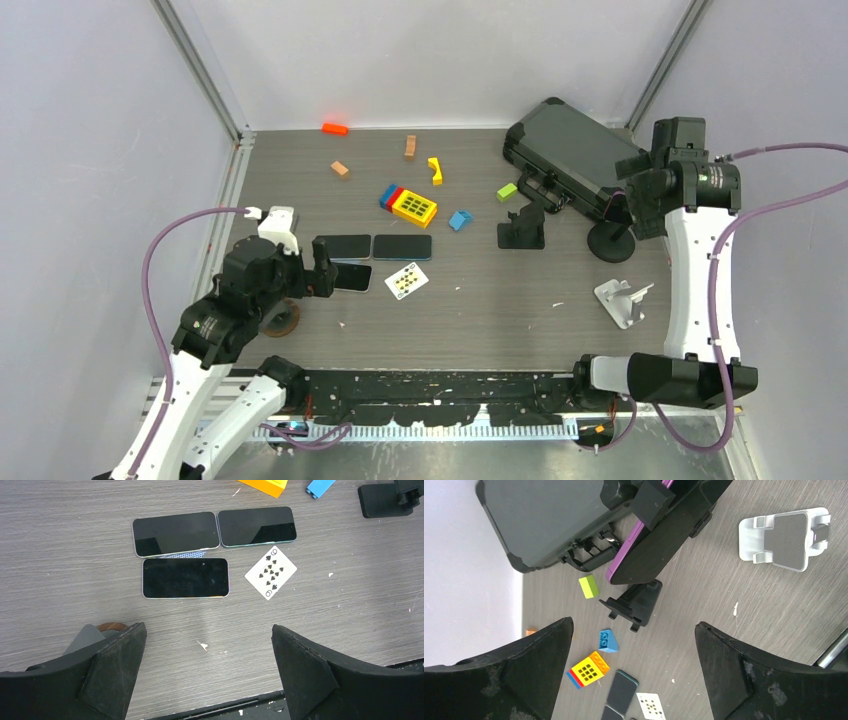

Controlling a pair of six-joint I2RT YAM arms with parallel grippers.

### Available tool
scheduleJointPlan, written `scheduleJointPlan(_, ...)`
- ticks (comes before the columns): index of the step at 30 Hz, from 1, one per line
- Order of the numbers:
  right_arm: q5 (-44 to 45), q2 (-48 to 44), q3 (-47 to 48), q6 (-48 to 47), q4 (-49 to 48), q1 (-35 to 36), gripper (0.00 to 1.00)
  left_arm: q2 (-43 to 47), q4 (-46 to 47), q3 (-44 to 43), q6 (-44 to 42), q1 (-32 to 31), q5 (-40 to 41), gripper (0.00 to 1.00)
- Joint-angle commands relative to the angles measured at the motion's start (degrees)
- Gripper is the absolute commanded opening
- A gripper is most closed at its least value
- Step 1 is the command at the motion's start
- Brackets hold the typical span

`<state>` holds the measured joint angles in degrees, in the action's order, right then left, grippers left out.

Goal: Remove the phone from the phone stand

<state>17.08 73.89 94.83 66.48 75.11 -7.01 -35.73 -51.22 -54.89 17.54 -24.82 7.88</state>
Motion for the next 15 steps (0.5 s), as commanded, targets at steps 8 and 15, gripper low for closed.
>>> scheduleJointPlan(8,-3.0,4.9,4.1,9.8,5.7,-7.0,0.98,0.0,2.4,0.3,-0.8,-0.3,-0.4,1.0)
scheduleJointPlan(15,-4.9,10.2,7.1,10.1,5.1,-8.8,0.98,0.1,2.3,0.3,-0.8,-0.3,-0.2,1.0)
